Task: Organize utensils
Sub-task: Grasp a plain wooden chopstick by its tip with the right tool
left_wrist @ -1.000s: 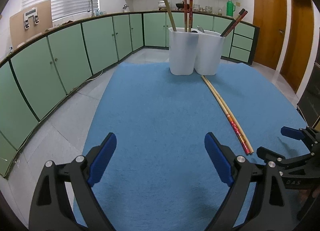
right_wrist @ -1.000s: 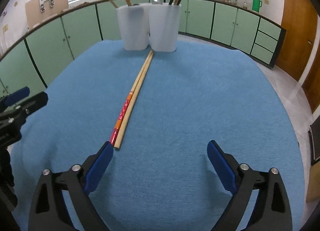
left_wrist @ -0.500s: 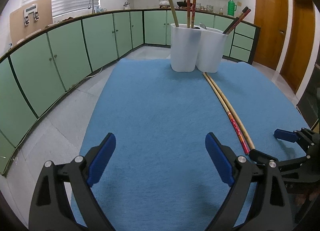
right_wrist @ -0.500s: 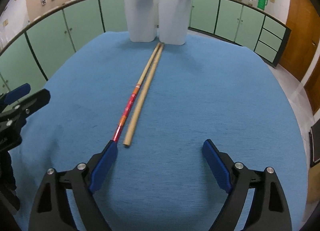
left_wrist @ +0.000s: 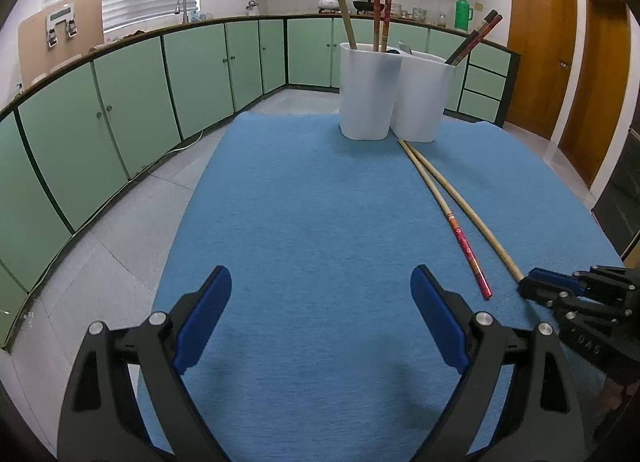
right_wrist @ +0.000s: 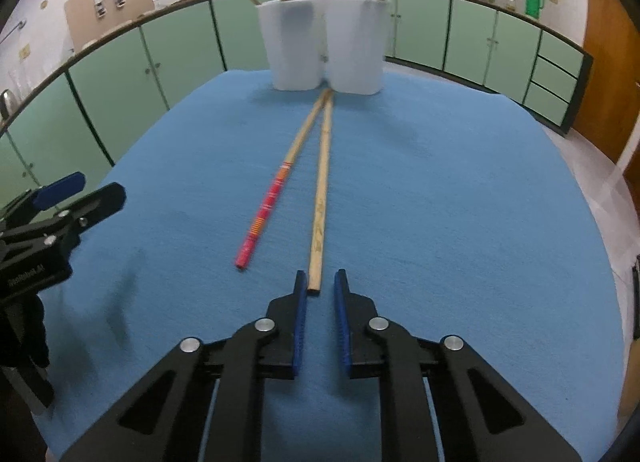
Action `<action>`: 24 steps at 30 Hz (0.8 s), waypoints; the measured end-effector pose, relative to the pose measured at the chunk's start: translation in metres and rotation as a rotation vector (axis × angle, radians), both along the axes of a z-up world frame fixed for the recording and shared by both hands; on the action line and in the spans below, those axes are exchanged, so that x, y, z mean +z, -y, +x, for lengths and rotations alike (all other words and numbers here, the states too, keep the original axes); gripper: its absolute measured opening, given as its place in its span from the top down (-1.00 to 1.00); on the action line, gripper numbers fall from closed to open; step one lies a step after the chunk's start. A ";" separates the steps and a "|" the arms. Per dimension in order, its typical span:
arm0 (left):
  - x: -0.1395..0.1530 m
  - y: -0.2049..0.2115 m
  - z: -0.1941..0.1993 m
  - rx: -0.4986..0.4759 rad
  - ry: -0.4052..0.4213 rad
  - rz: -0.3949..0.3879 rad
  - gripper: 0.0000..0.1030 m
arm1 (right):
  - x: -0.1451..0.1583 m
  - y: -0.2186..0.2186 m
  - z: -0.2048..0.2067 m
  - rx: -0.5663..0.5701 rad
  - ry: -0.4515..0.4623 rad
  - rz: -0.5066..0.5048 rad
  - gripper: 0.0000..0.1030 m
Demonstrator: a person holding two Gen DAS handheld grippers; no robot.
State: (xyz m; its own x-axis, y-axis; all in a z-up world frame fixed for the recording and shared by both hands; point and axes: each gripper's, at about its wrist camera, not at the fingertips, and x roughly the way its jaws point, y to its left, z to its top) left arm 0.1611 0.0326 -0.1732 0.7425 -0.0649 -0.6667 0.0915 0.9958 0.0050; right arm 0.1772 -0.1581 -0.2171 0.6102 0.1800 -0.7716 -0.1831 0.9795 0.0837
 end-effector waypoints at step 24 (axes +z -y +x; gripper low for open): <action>0.001 0.016 -0.002 -0.028 -0.014 0.000 -0.72 | -0.001 0.005 0.006 -0.012 -0.010 0.092 0.76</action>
